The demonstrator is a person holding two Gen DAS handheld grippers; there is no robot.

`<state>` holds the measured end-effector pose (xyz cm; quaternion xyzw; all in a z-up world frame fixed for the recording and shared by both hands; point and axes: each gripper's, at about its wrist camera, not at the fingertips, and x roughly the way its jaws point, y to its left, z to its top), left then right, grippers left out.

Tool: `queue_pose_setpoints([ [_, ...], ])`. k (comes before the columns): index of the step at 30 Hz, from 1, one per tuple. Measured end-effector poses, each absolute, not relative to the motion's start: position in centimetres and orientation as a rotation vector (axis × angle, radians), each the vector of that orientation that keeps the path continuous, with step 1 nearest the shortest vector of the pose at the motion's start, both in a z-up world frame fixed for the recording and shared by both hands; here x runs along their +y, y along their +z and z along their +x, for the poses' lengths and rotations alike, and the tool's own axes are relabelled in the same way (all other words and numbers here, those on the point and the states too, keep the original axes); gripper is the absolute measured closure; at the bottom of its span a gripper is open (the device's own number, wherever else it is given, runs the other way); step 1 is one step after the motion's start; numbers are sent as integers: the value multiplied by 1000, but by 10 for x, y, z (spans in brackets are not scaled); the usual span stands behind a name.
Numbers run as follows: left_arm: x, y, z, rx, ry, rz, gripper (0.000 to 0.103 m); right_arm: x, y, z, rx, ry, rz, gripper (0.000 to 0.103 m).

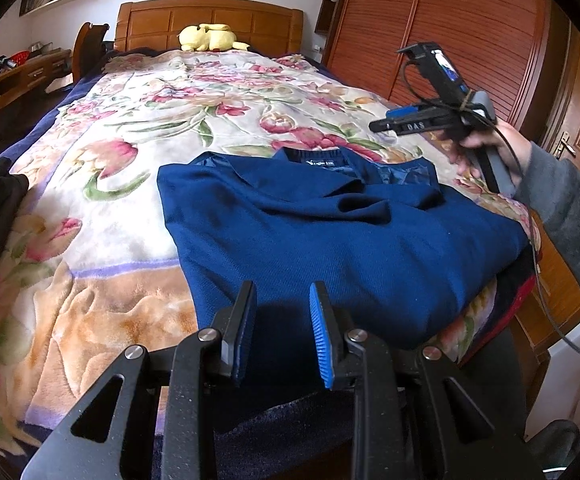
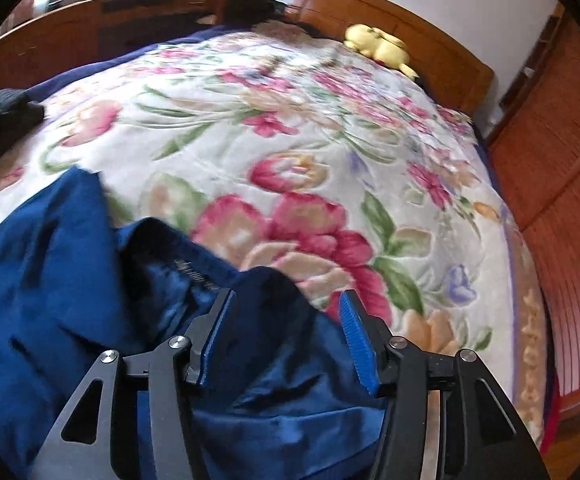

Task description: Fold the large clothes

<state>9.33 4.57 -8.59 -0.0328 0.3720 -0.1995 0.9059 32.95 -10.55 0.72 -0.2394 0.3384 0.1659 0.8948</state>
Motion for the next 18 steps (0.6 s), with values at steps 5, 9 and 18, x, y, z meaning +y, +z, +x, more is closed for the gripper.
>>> queue_pose_setpoints([
  [5, 45, -88, 97, 777, -393, -61, 75, -87, -5, 294, 717, 519, -487, 48],
  [9, 44, -94, 101, 791, -376, -54, 75, -65, -22, 272, 734, 649, -512, 48],
  [18, 51, -104, 108, 818, -360, -71, 75, -28, -59, 274, 770, 669, -696, 48],
])
